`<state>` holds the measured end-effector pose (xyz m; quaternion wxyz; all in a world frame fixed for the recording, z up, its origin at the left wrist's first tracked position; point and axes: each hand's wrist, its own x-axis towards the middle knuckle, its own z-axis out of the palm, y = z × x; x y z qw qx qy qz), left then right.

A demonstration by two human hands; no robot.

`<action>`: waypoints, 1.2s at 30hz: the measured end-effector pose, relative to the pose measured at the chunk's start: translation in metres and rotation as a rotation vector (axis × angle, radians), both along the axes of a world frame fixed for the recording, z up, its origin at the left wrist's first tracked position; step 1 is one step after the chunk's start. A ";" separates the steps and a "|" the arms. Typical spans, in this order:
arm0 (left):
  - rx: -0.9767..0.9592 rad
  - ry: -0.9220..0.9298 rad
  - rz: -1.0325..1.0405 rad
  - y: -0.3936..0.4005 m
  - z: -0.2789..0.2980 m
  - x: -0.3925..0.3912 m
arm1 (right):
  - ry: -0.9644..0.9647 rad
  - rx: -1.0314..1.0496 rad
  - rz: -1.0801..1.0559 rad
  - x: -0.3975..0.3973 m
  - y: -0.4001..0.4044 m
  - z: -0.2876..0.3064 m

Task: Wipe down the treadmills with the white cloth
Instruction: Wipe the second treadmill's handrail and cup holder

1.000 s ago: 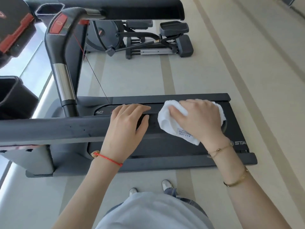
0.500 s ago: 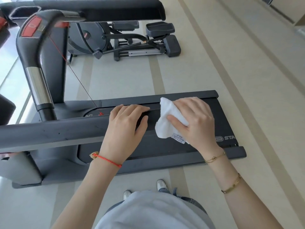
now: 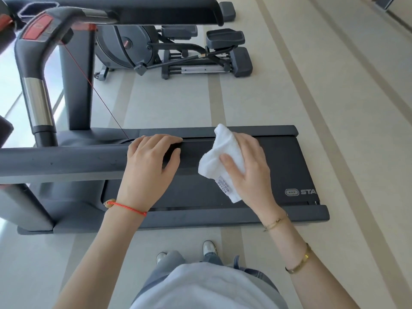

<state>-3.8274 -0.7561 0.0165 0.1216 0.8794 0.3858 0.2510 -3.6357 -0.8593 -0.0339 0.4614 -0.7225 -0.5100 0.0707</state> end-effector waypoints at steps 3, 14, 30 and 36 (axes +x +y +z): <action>0.010 0.008 0.009 -0.001 0.000 0.002 | 0.030 -0.013 0.045 0.006 -0.001 0.000; 0.002 0.023 -0.022 0.005 0.001 -0.001 | 0.089 -0.097 0.045 0.014 0.009 0.010; 0.012 -0.022 0.126 0.031 0.007 -0.070 | -0.811 -0.264 0.234 -0.055 0.077 0.042; 0.011 -0.019 0.192 0.068 0.012 -0.136 | -0.831 -0.265 0.224 -0.111 0.112 0.040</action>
